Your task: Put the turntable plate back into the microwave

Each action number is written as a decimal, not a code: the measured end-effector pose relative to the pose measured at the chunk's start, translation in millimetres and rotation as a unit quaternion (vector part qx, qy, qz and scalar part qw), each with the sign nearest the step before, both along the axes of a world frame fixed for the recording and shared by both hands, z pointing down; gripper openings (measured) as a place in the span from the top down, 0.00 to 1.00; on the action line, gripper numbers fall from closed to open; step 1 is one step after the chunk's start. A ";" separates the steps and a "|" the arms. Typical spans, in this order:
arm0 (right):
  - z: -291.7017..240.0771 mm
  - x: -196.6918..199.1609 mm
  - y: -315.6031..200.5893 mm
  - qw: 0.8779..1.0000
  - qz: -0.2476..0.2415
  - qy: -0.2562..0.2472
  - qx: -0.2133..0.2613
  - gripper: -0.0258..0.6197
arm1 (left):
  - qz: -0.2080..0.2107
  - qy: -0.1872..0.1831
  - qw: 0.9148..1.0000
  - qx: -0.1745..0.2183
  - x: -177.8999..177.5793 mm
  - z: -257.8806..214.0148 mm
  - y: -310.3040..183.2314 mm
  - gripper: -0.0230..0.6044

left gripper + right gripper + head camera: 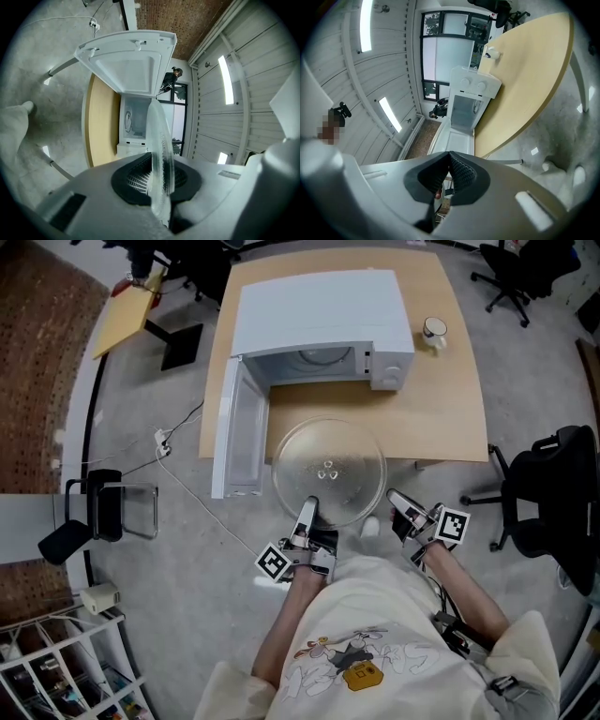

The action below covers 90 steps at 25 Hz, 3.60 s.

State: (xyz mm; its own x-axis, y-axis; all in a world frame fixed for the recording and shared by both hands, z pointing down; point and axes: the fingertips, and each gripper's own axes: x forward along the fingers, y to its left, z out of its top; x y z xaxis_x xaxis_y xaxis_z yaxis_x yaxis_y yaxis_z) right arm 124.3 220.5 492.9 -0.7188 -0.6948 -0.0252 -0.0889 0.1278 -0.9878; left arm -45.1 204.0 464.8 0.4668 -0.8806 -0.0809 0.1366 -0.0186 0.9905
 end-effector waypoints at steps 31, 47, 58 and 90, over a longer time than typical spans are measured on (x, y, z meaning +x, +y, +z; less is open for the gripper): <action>17.6 -28.0 -174.7 0.995 -0.015 0.050 -0.081 0.95 | 0.044 0.003 0.998 -0.054 21.6 21.7 -181.1 0.92; 67.0 -65.3 -183.4 0.967 -0.127 0.181 -0.126 0.95 | -0.009 -0.011 0.998 -0.055 12.6 51.8 -224.3 0.92; 74.8 -76.4 -188.7 0.960 -0.137 0.202 -0.139 0.95 | -0.068 -0.002 0.997 -0.042 4.1 75.9 -280.4 0.92; 77.1 -83.6 -236.8 0.966 -0.085 0.213 -0.122 0.95 | -0.043 -0.042 0.995 -0.085 19.0 128.4 -391.5 0.92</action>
